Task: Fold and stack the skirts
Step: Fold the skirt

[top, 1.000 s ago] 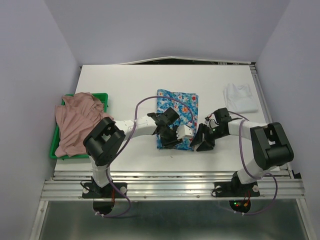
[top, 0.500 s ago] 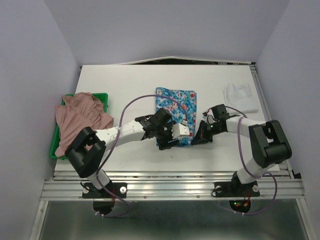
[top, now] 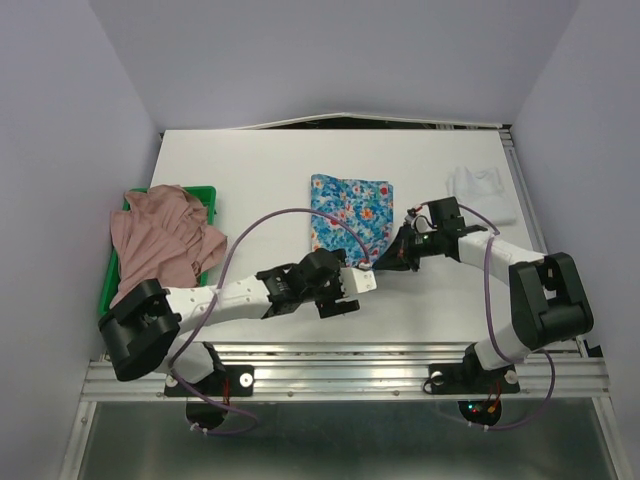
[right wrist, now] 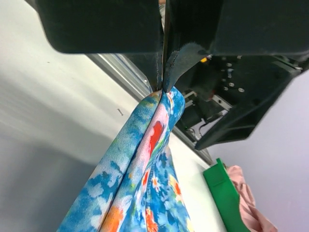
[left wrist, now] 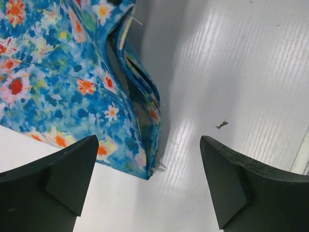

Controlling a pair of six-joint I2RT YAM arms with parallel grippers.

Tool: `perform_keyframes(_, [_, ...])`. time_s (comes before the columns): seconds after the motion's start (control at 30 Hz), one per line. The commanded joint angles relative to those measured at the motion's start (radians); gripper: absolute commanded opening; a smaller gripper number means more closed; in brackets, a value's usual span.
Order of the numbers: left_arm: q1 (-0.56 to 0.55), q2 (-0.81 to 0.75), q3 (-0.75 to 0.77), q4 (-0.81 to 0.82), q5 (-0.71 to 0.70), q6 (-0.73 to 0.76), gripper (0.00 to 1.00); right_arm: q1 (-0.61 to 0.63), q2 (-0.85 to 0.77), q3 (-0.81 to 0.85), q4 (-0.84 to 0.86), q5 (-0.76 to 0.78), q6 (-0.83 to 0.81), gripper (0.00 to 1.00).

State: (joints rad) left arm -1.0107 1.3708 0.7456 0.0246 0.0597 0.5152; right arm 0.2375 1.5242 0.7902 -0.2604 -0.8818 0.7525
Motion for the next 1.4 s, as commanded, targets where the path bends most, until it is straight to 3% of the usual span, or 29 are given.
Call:
perform_keyframes(0.0, [-0.046, -0.016, -0.028, 0.173, -0.182, -0.024, 0.99, 0.008, -0.038, 0.029, 0.093, -0.055, 0.113, 0.01])
perform_keyframes(0.6, [-0.068, 0.205, 0.006, 0.287, -0.305, -0.106, 0.73, -0.001, -0.042, 0.027, 0.173, -0.109, 0.223, 0.01])
perform_keyframes(0.8, [-0.068, 0.226, -0.015, 0.32, -0.386, -0.08, 0.5, -0.001, -0.044, 0.014, 0.196, -0.126, 0.243, 0.01])
perform_keyframes(0.9, [-0.066, 0.215, -0.015, 0.319, -0.396, -0.067, 0.25, -0.001, -0.053, -0.009, 0.193, -0.131, 0.217, 0.01])
perform_keyframes(0.93, [-0.066, 0.211, -0.012, 0.298, -0.397, -0.06, 0.09, -0.01, -0.055, -0.022, 0.191, -0.132, 0.208, 0.01])
perform_keyframes(0.97, [-0.068, 0.197, 0.003, 0.278, -0.385, -0.055, 0.0, -0.01, -0.056, -0.025, 0.178, -0.129, 0.171, 0.01])
perform_keyframes(1.0, [-0.066, 0.188, 0.009, 0.234, -0.356, -0.04, 0.0, -0.01, -0.055, -0.017, 0.132, -0.117, 0.147, 0.02])
perform_keyframes(1.07, [-0.066, 0.171, 0.03, 0.171, -0.334, -0.021, 0.0, -0.01, -0.05, 0.012, 0.072, -0.102, 0.084, 0.15])
perform_keyframes(1.1, [-0.068, 0.16, 0.055, 0.135, -0.293, -0.012, 0.0, -0.01, -0.036, 0.032, 0.038, -0.1, 0.006, 0.29])
perform_keyframes(1.2, [-0.088, 0.16, 0.107, -0.03, -0.242, 0.002, 0.0, -0.032, 0.01, 0.16, -0.12, -0.083, -0.19, 0.51])
perform_keyframes(1.37, [-0.118, 0.174, 0.156, -0.198, -0.196, -0.004, 0.0, -0.085, 0.143, 0.447, -0.394, -0.091, -0.477, 0.63])
